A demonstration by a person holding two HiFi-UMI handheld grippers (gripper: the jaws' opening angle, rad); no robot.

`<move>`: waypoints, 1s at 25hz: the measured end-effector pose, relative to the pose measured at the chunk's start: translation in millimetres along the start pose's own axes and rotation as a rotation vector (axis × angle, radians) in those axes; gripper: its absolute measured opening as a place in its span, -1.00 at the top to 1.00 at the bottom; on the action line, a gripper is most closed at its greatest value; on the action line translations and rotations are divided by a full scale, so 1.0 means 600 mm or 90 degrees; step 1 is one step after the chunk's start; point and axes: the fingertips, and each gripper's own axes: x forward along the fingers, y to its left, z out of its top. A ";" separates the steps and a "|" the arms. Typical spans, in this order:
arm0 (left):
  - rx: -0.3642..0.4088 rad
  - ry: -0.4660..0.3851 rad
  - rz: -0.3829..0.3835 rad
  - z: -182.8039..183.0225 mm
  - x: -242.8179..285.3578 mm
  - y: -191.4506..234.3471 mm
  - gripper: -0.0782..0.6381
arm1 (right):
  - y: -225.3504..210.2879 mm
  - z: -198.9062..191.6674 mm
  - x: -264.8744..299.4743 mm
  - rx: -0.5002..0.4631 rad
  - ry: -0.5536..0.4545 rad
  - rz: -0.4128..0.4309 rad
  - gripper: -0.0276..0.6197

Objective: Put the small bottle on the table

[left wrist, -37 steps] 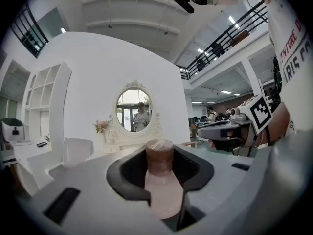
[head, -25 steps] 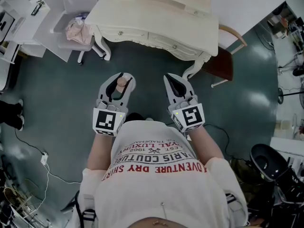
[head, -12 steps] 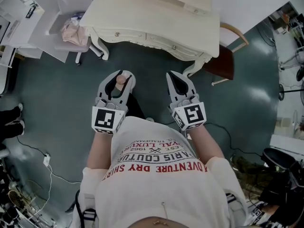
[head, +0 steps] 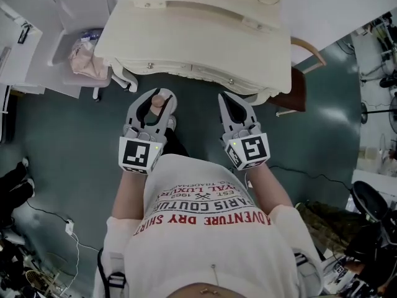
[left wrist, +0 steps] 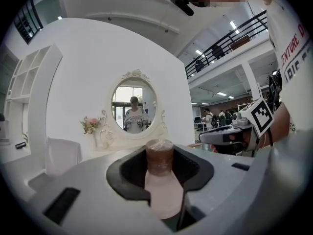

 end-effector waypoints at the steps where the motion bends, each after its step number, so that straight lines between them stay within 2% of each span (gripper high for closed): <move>1: -0.001 0.003 -0.007 -0.003 0.017 0.021 0.40 | -0.006 0.000 0.024 0.000 0.003 -0.008 0.92; 7: 0.002 -0.013 -0.056 0.021 0.126 0.160 0.40 | -0.044 0.014 0.184 0.019 0.015 -0.065 0.92; 14: 0.013 -0.004 -0.100 0.028 0.235 0.298 0.40 | -0.086 0.034 0.337 0.026 0.017 -0.121 0.92; 19: 0.007 0.018 -0.126 0.017 0.294 0.356 0.40 | -0.110 0.027 0.403 0.043 0.035 -0.148 0.92; 25: -0.001 0.037 -0.144 -0.012 0.369 0.377 0.40 | -0.162 0.014 0.453 0.055 0.040 -0.162 0.92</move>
